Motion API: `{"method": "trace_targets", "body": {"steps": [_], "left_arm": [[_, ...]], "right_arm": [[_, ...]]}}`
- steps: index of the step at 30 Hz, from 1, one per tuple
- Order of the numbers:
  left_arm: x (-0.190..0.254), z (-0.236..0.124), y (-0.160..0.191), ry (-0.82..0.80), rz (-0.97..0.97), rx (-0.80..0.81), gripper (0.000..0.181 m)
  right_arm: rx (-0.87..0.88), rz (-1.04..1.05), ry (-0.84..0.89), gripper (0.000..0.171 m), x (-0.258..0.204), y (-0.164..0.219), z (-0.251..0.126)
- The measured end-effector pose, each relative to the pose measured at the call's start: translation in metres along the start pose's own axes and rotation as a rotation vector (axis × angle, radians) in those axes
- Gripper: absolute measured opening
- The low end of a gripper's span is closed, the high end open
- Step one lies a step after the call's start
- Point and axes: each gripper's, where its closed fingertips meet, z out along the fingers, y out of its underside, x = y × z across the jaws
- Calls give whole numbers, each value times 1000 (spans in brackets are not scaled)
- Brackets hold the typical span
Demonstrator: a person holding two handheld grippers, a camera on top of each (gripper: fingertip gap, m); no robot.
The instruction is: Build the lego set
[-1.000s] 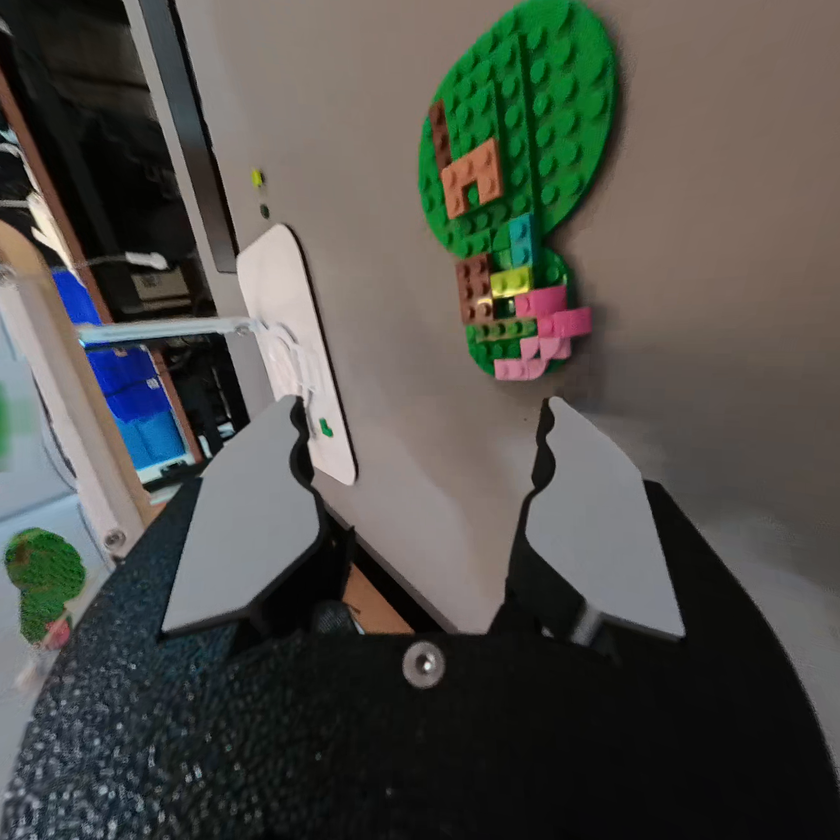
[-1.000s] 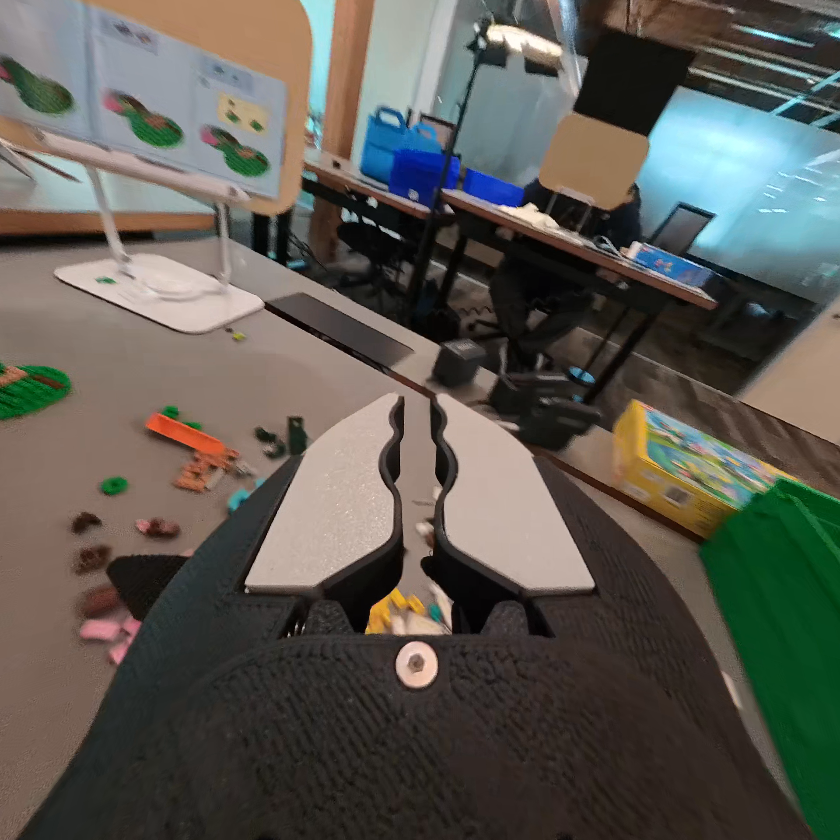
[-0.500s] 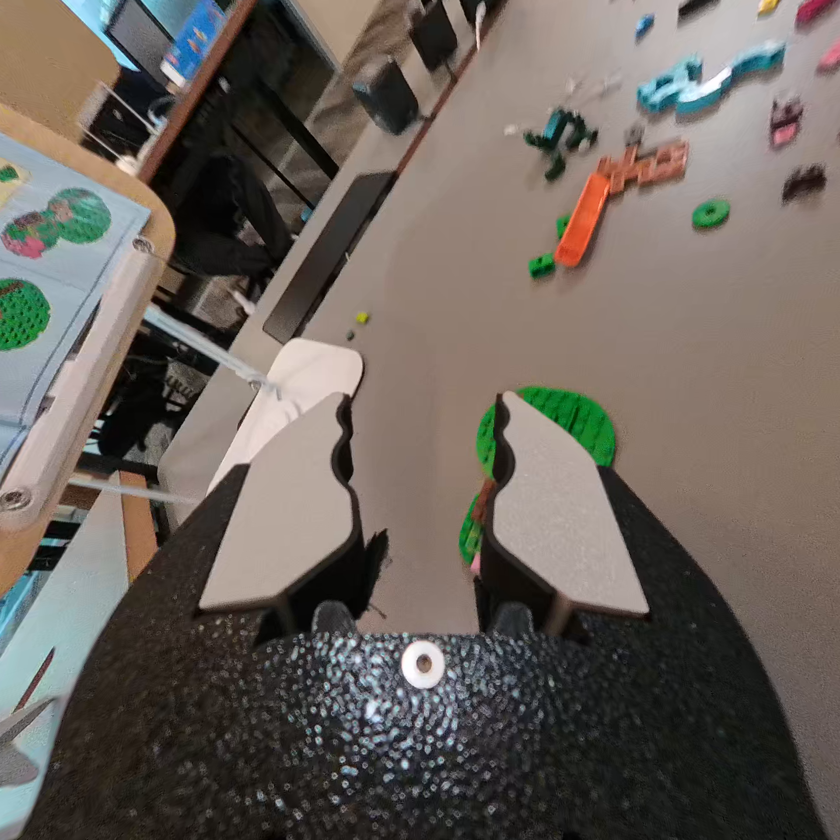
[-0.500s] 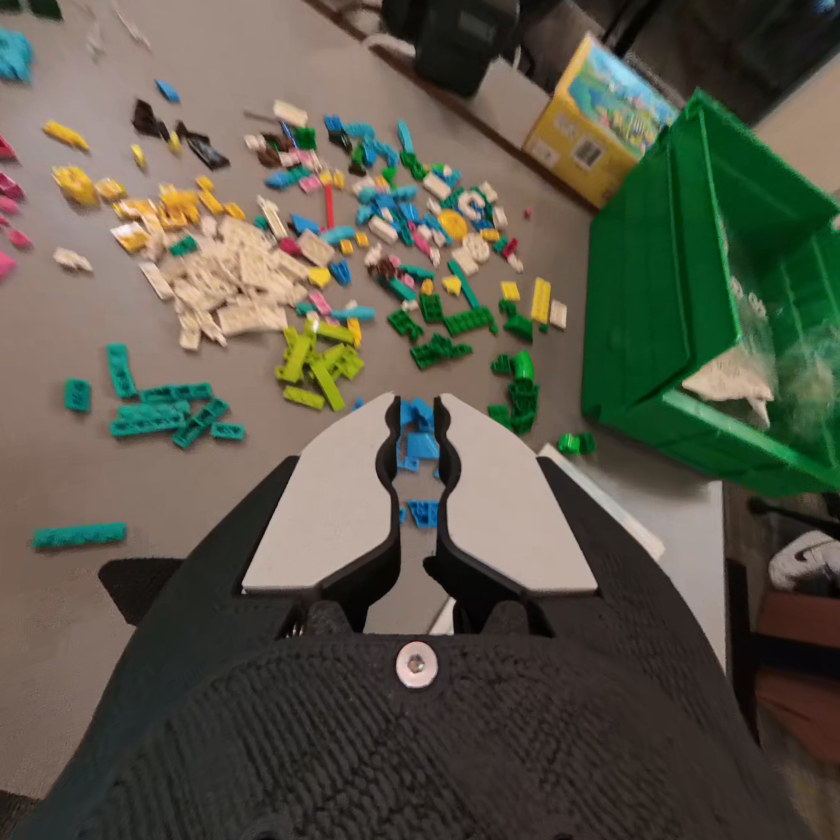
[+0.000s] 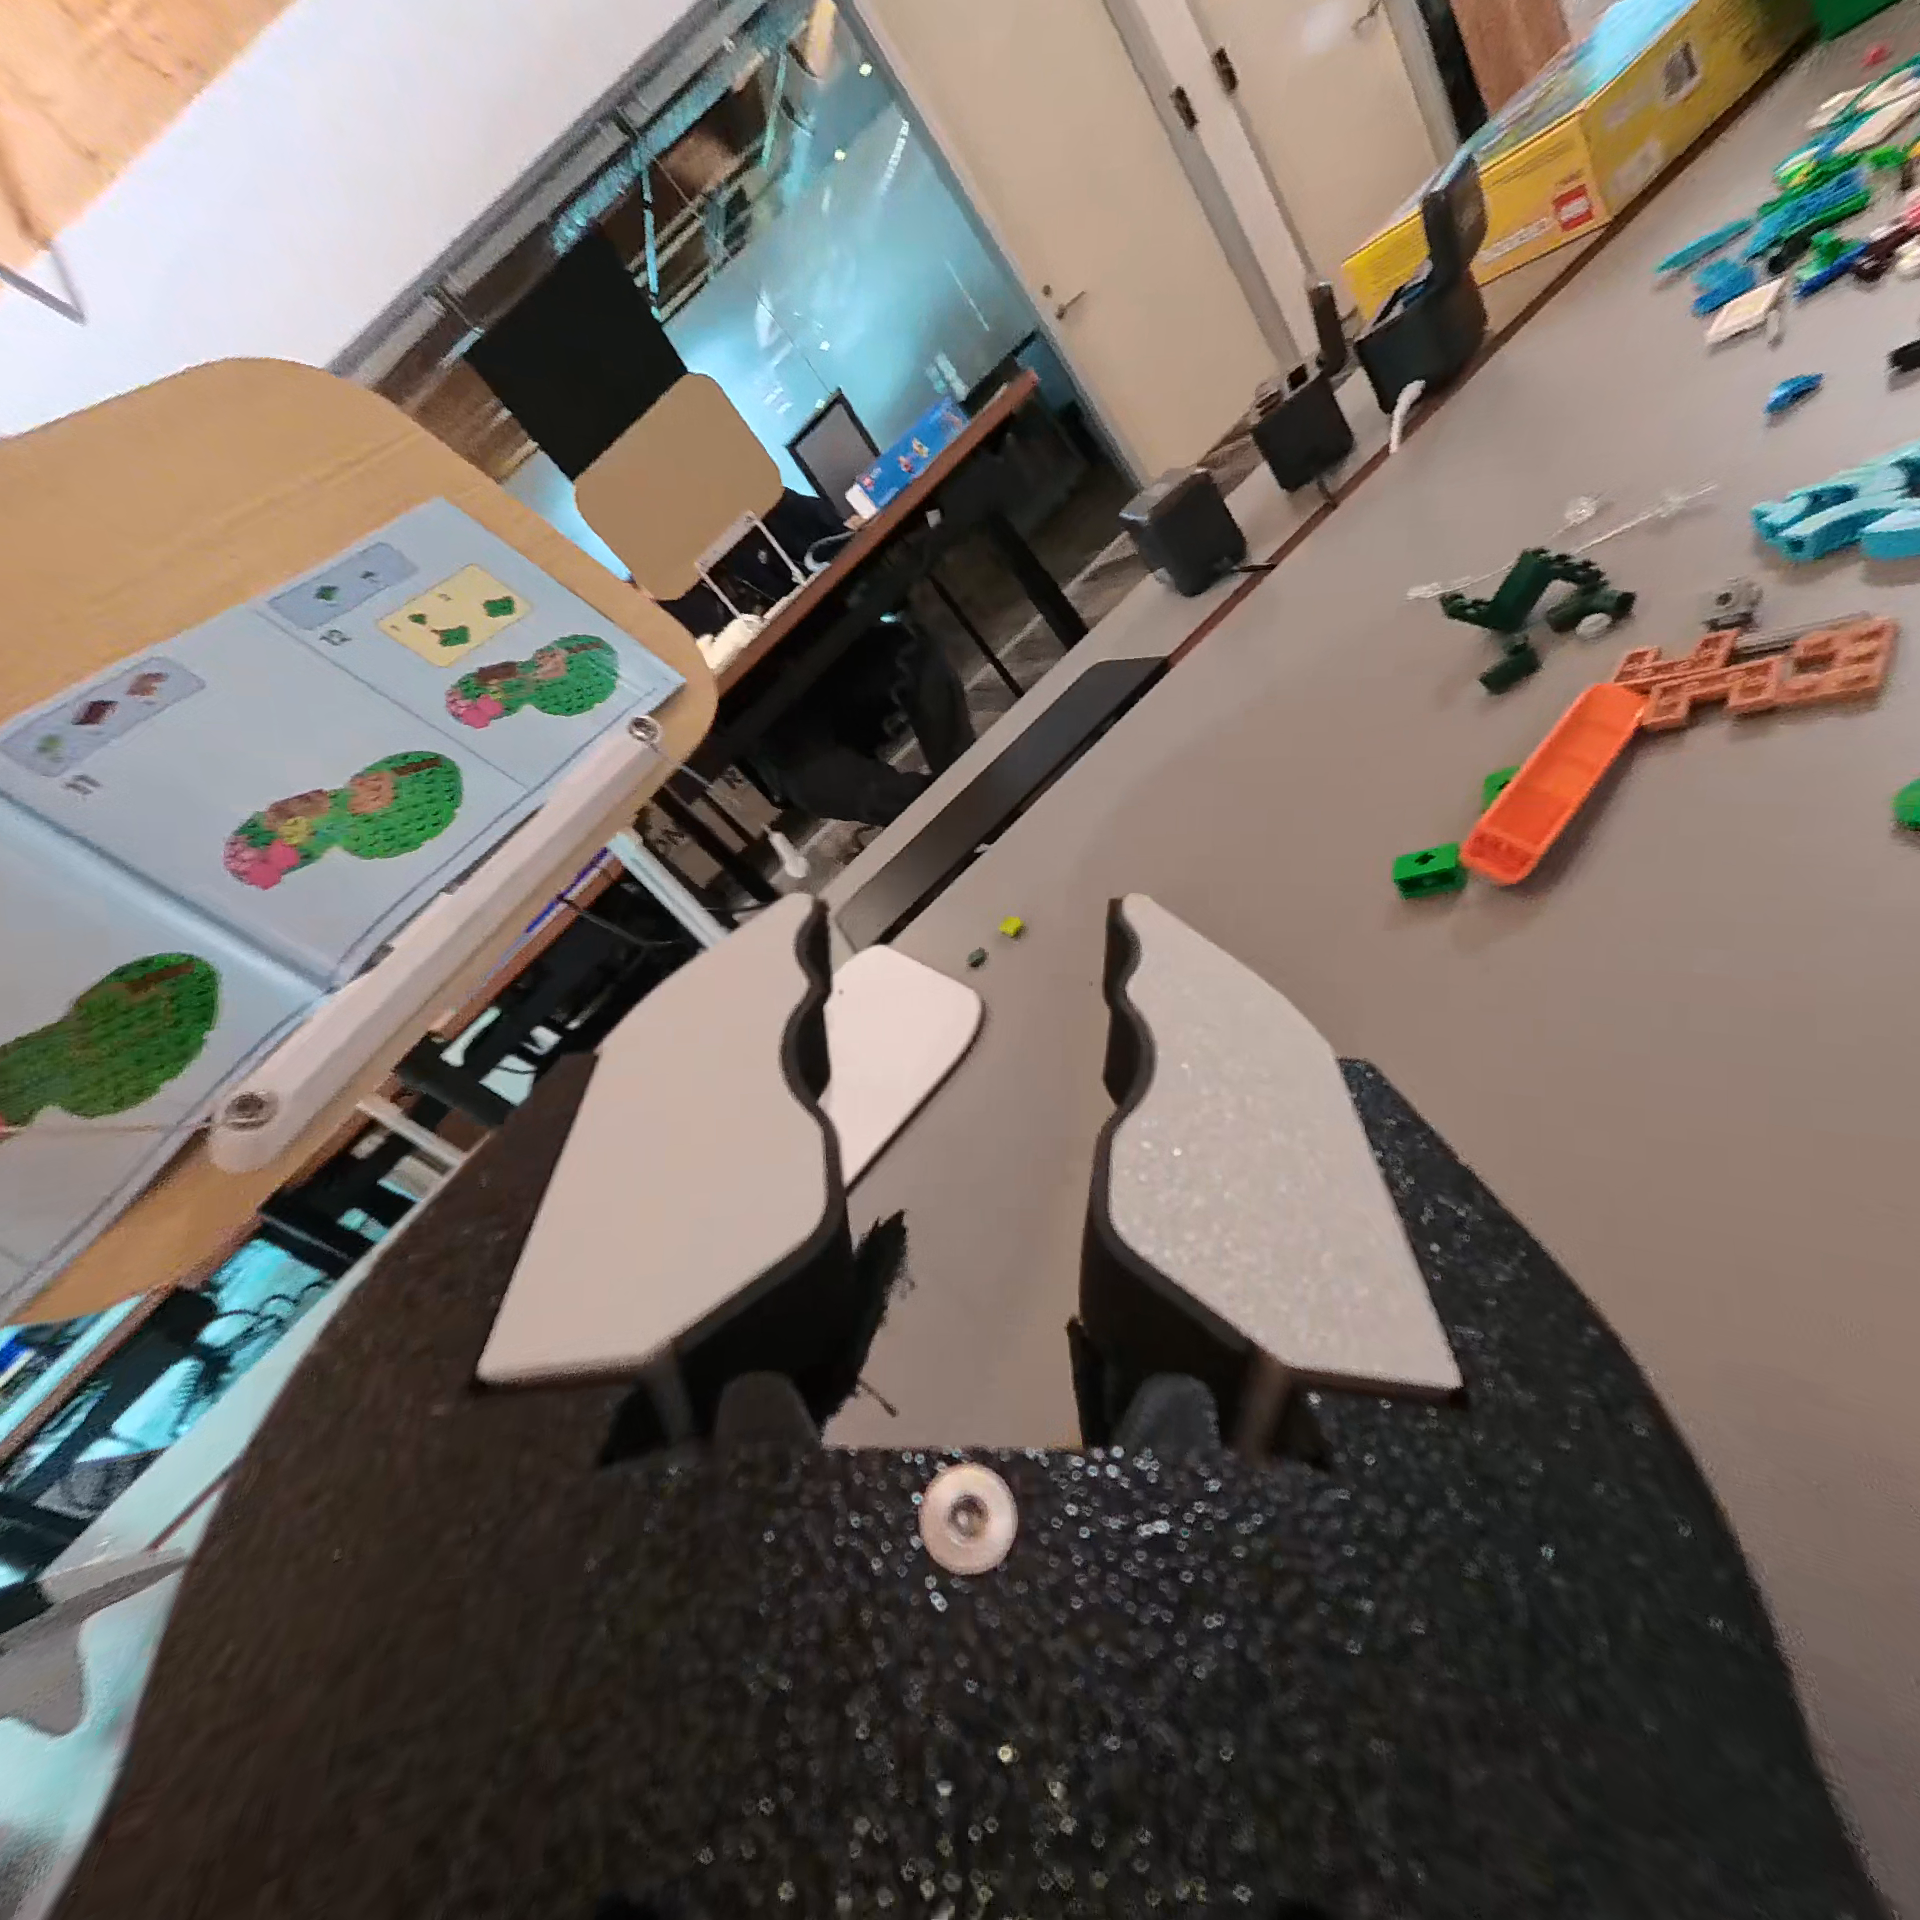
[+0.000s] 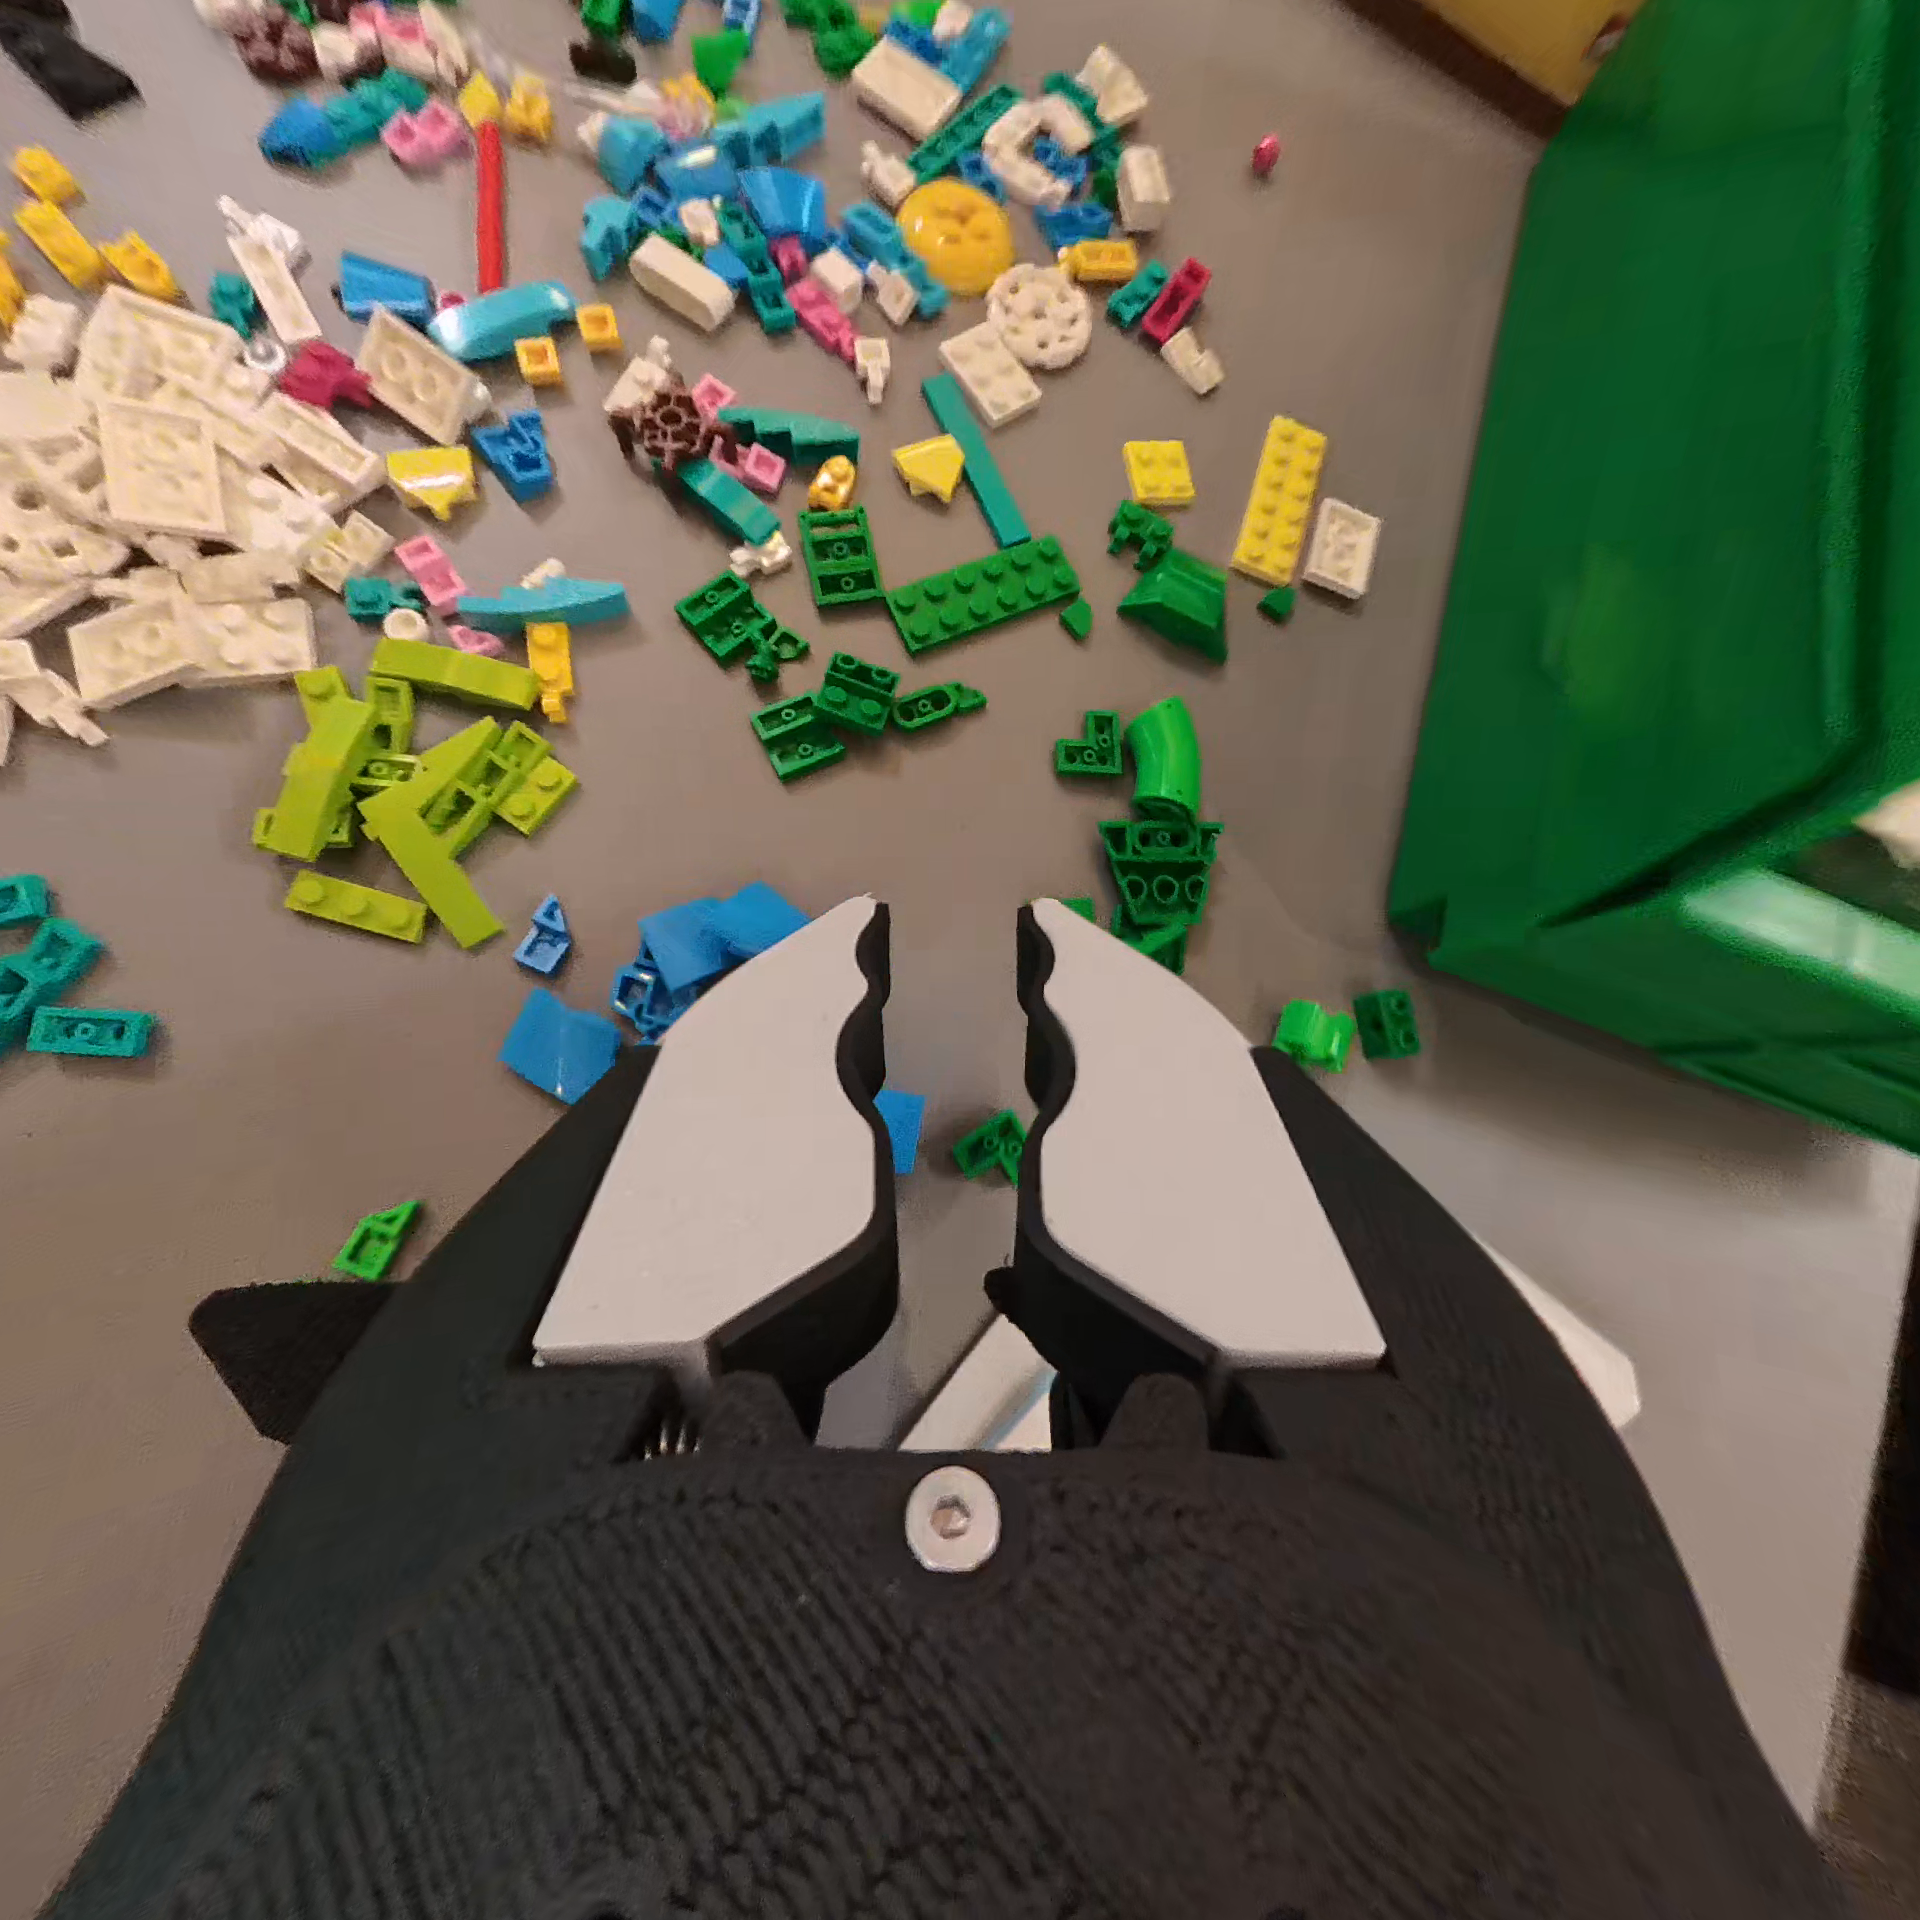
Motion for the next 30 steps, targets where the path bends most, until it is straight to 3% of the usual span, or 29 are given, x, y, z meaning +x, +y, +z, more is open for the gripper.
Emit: {"method": "trace_targets", "body": {"steps": [8, 13, 22, 30], "left_arm": [[-4, -2, 4, -18, -3, 16, 45], [-4, -3, 6, -24, 9, 15, 44], [14, -1, 6, 50, 9, 44, 44], [23, 3, 12, 59, 42, 35, 44]], "right_arm": [[-136, -101, -214, 24, -24, -7, 35], [-181, -133, -242, 24, -25, -3, 40], [-237, -137, -144, 24, 3, 11, 31], [-187, 14, -1, 20, 44, 25, 6]]}}
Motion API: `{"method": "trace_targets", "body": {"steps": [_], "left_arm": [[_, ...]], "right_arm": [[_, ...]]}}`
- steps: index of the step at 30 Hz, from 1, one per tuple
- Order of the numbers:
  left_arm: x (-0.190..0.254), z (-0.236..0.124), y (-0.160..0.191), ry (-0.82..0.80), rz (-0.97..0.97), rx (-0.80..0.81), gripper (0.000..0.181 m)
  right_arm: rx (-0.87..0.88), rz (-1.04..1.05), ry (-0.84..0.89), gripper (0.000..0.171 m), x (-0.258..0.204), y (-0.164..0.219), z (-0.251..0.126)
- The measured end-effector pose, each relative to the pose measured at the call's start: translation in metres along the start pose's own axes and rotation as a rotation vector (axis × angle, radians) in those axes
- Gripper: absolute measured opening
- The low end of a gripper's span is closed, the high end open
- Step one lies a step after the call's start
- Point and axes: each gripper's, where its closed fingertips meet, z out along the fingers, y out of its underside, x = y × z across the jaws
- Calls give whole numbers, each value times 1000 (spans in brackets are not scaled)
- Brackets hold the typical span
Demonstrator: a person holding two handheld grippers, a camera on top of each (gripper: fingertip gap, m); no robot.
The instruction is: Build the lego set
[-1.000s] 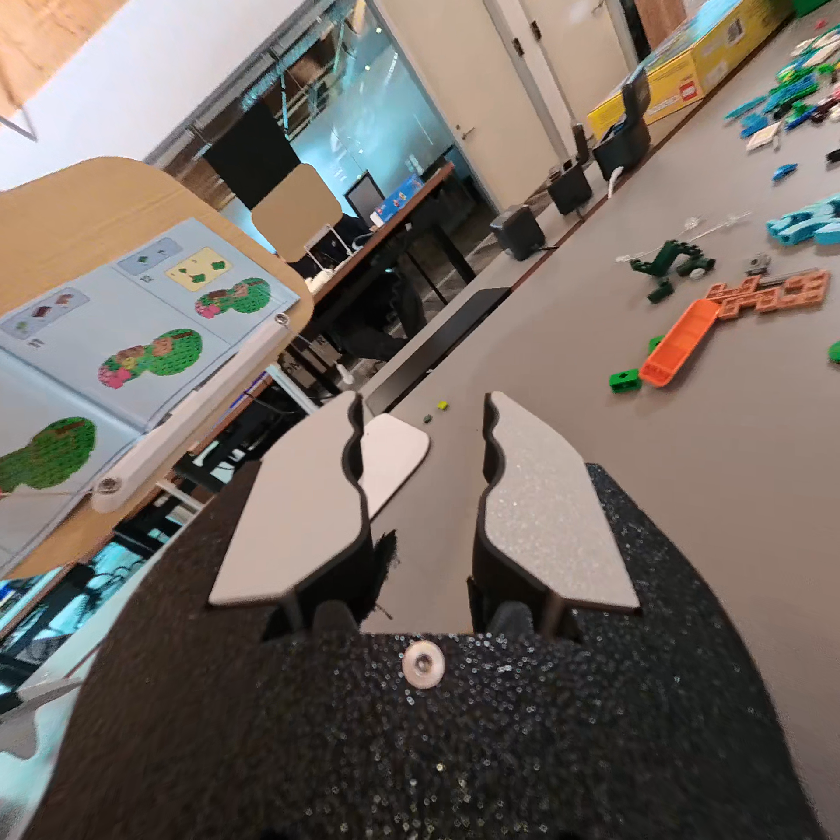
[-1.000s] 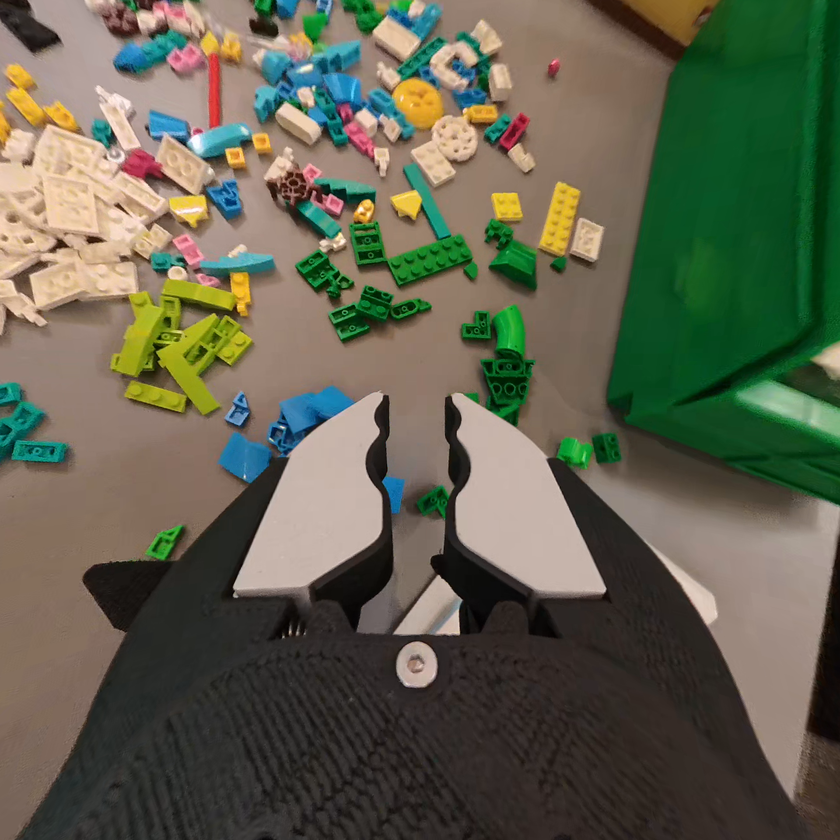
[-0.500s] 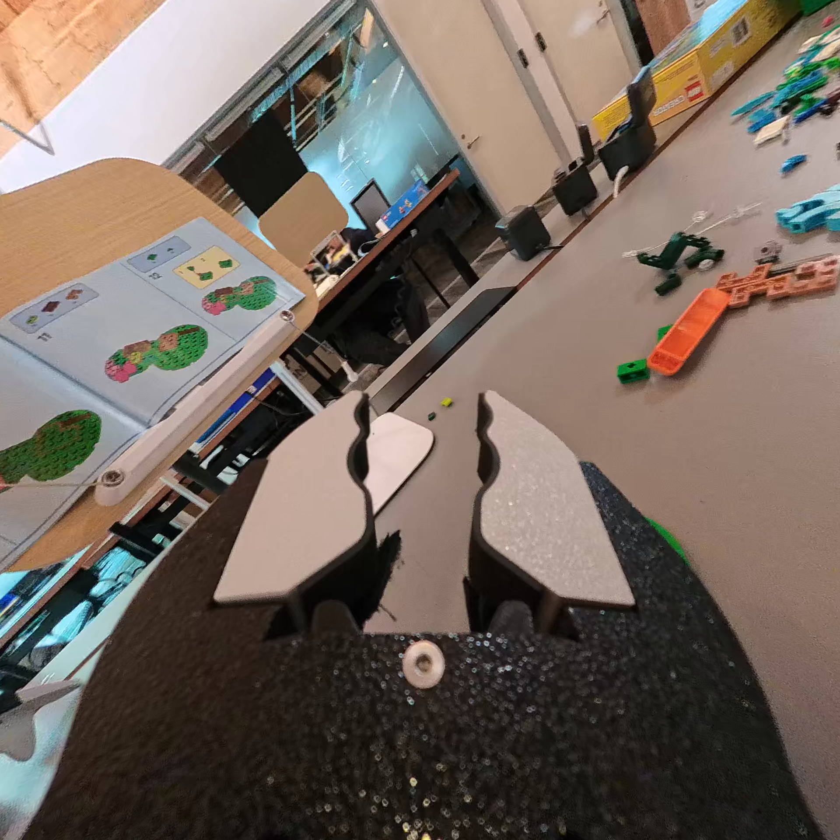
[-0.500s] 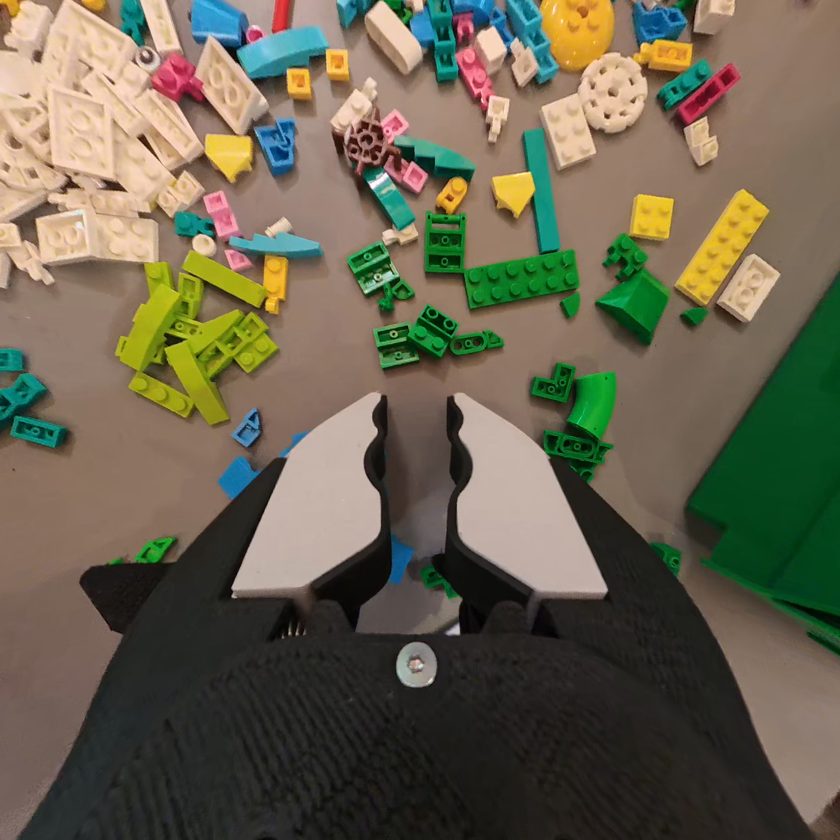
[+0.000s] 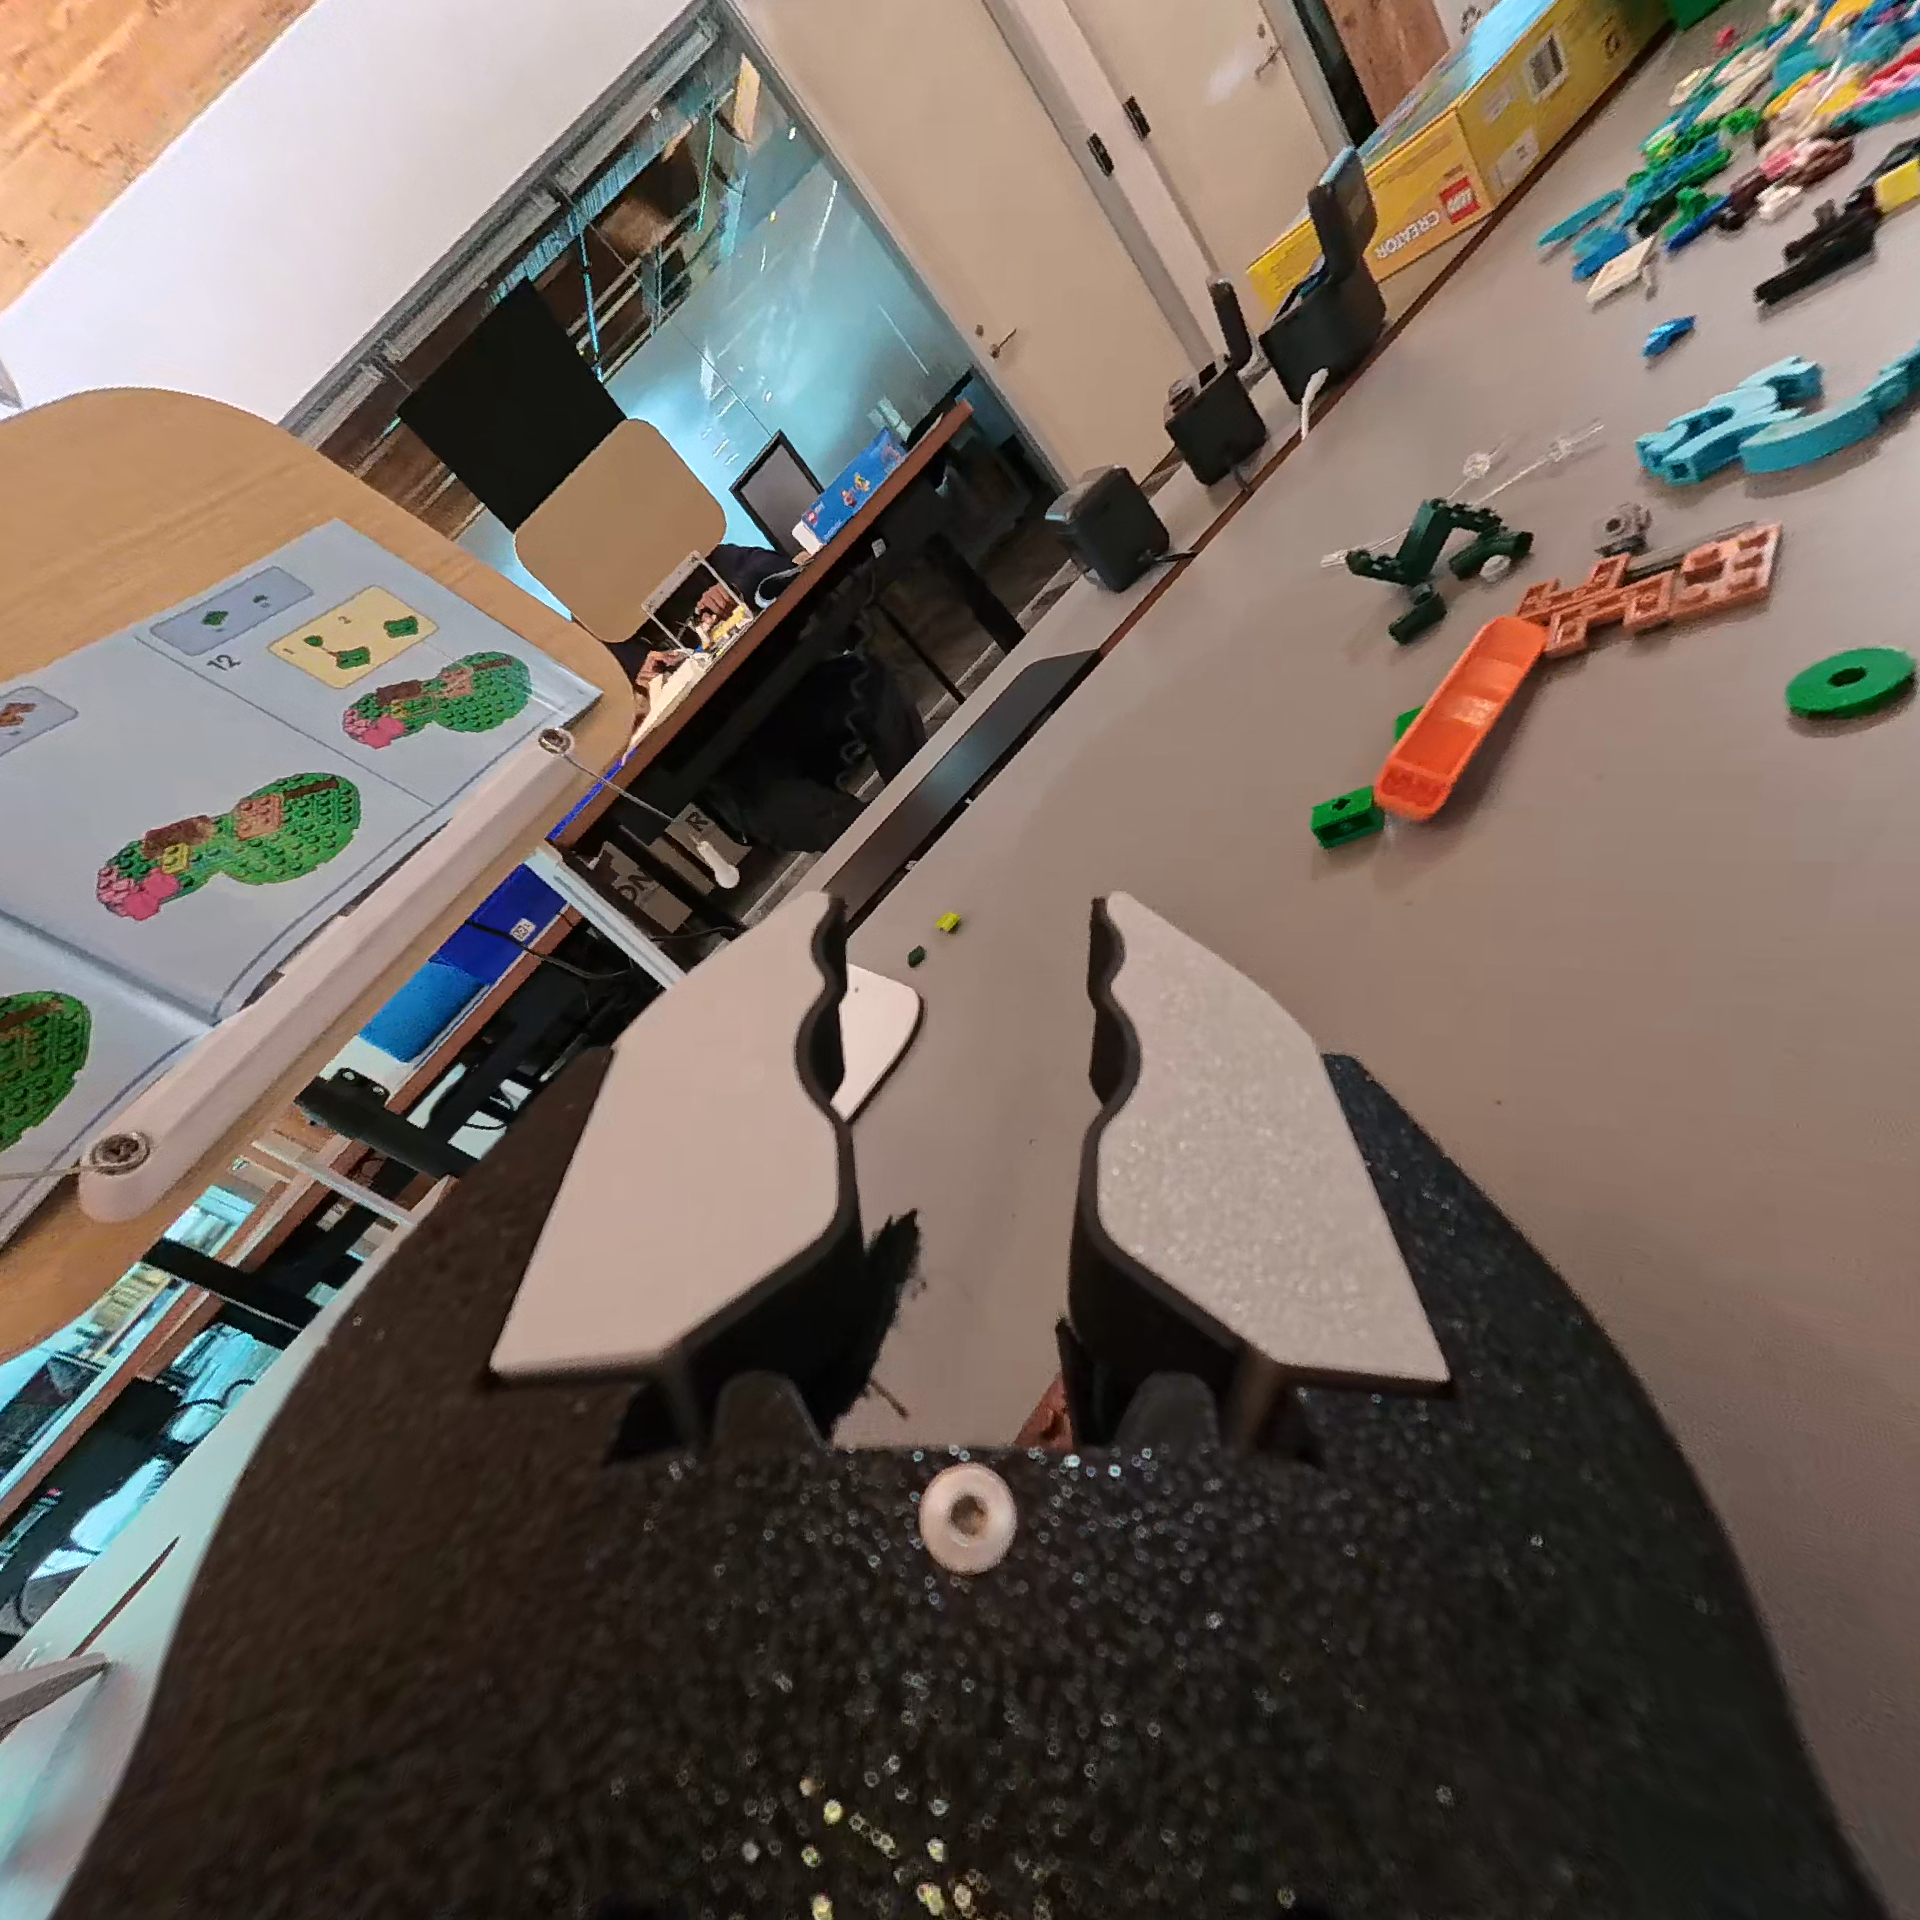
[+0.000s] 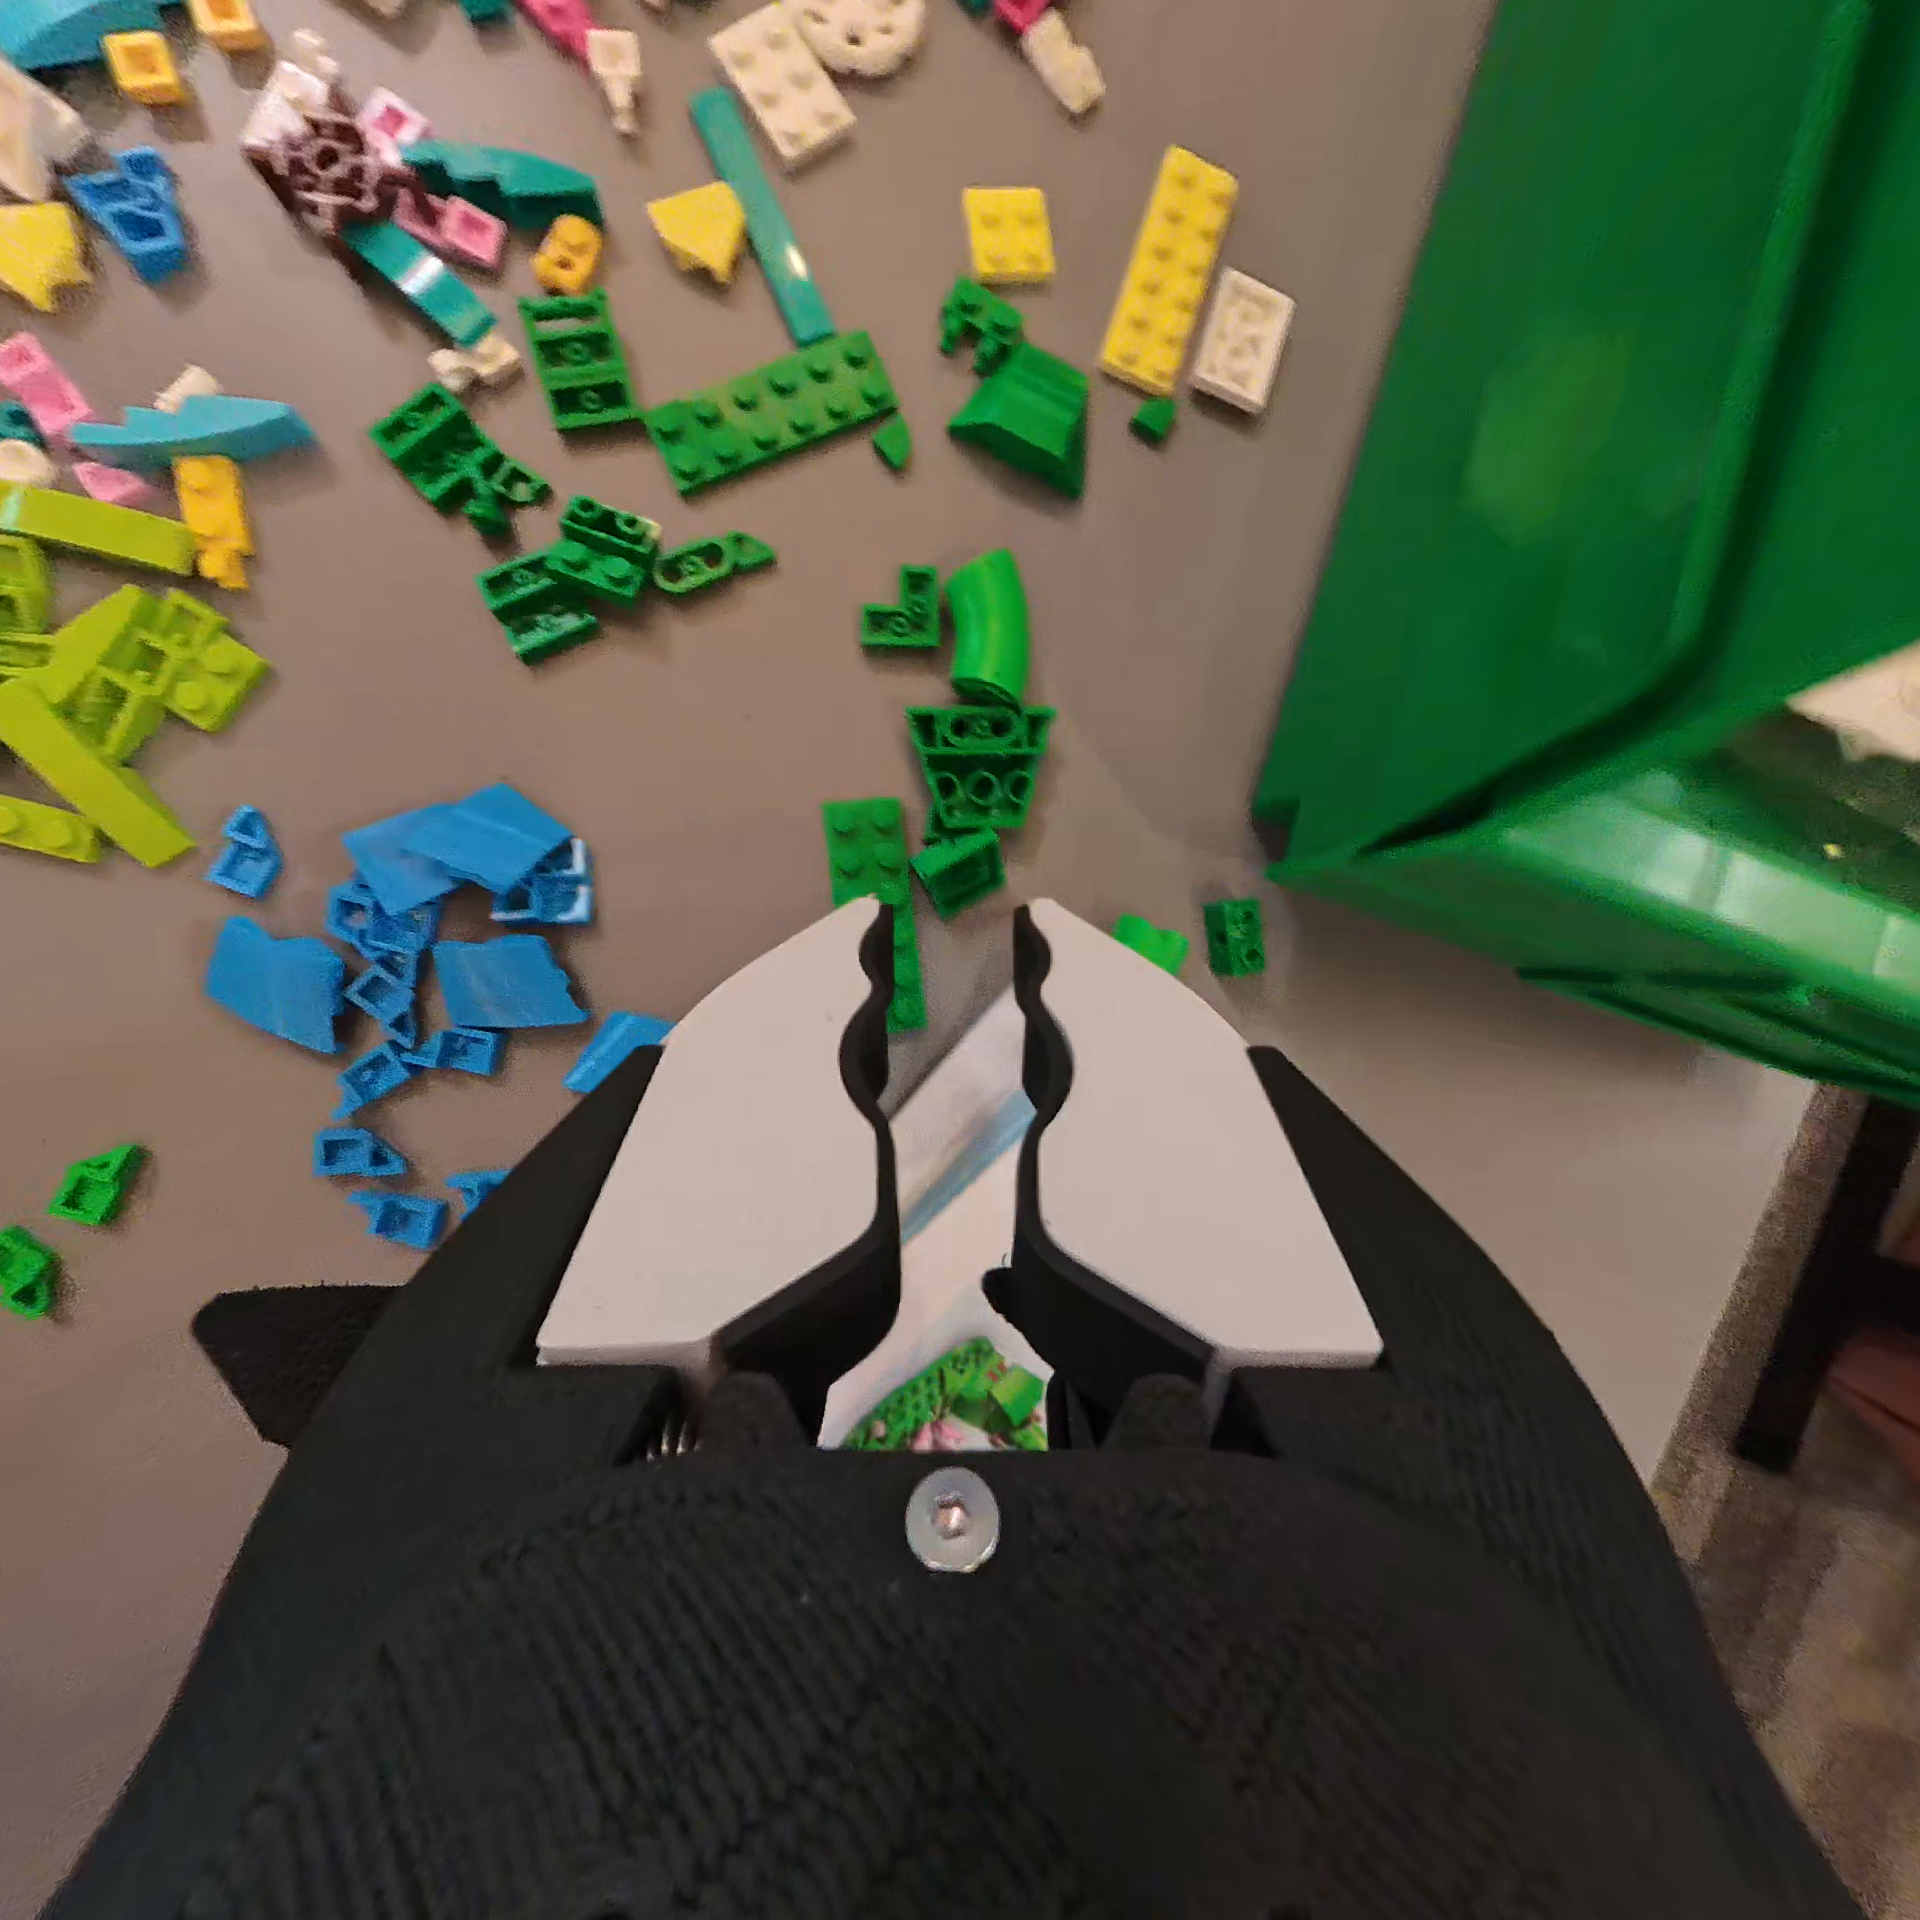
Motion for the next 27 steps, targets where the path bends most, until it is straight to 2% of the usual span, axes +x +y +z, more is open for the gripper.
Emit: {"method": "trace_targets", "body": {"steps": [7, 14, 17, 23, 27], "left_arm": [[2, 1, 2, 6, 8, -5, 44], [11, 3, 0, 37, 20, 4, 44], [13, 4, -1, 41, 34, 2, 44], [10, 1, -2, 29, 52, 9, 44], [9, 0, -2, 30, 41, 12, 44]], "right_arm": [[3, 11, -15, 20, 0, 7, 4], [212, -188, -219, 23, -61, -61, 17], [177, -250, -242, 25, -69, -79, 35], [16, -287, -291, 25, -72, -84, 62], [-16, -304, -299, 15, -71, -85, 63]]}}
